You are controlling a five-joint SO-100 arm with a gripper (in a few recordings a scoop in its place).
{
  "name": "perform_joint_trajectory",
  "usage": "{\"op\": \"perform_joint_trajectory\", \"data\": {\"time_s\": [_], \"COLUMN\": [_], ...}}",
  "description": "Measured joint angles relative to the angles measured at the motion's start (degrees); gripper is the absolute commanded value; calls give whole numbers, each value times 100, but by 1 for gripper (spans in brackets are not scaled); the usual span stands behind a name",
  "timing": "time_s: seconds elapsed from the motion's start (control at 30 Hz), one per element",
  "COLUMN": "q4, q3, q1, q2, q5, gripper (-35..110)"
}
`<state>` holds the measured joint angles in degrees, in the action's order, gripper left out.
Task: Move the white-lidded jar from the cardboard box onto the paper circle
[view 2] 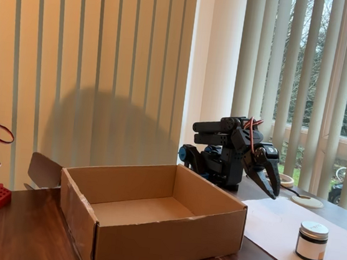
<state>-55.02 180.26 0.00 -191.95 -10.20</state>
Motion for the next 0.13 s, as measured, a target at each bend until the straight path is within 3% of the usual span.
{"op": "perform_joint_trajectory", "data": {"time_s": [0.13], "q4": [0], "q3": [0], "q1": [0], "q2": [0], "q5": [0], "gripper": [0]}}
